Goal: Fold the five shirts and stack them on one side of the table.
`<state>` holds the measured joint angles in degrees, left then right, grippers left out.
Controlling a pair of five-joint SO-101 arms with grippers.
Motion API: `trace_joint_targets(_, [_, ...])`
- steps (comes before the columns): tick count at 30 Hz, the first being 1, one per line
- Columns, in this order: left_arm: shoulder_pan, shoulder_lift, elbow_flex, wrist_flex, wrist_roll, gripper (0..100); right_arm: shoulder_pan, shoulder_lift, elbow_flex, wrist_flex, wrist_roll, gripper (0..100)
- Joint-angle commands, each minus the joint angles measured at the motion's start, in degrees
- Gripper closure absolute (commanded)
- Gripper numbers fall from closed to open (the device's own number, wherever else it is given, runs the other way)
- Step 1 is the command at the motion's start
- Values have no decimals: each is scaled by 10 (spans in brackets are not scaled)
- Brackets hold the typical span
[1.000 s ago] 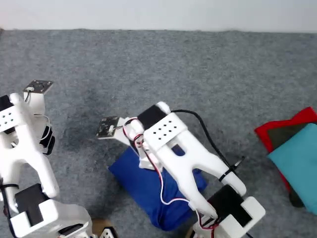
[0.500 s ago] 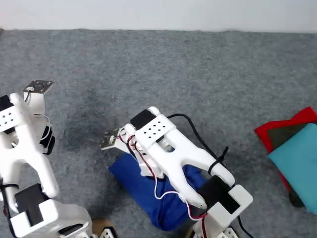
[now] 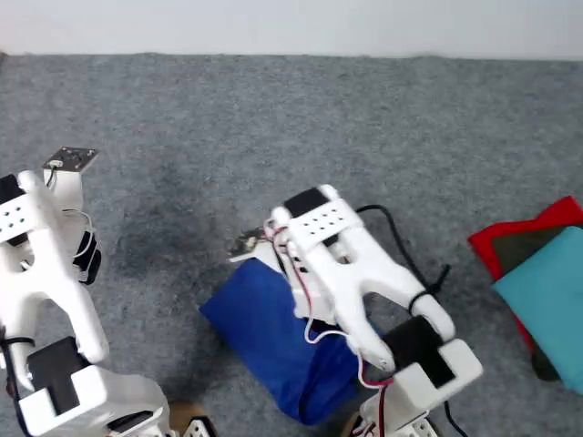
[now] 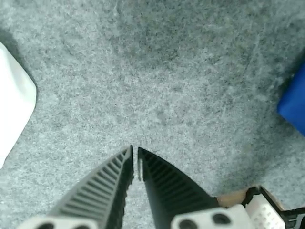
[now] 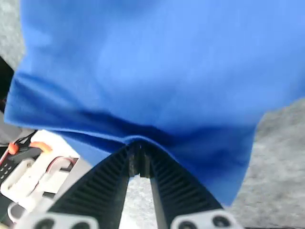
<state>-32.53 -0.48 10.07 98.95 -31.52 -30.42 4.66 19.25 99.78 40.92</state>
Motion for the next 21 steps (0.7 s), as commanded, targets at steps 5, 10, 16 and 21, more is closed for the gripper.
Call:
trace_joint_targets(5, [-1, -4, -14, 15, -4, 985, 100, -163, 119, -21, 59, 989])
trace_joint_targets(10, [-1, -4, -14, 15, -4, 985, 102, -301, 136, -21, 58, 989])
trace_joint_targets(16, [0, -4, -14, 15, -4, 985, 108, -410, 139, -8, 23, 981])
trace_joint_targets(21, [0, -4, -6, 15, -4, 985, 107, -413, 137, -22, -53, 819])
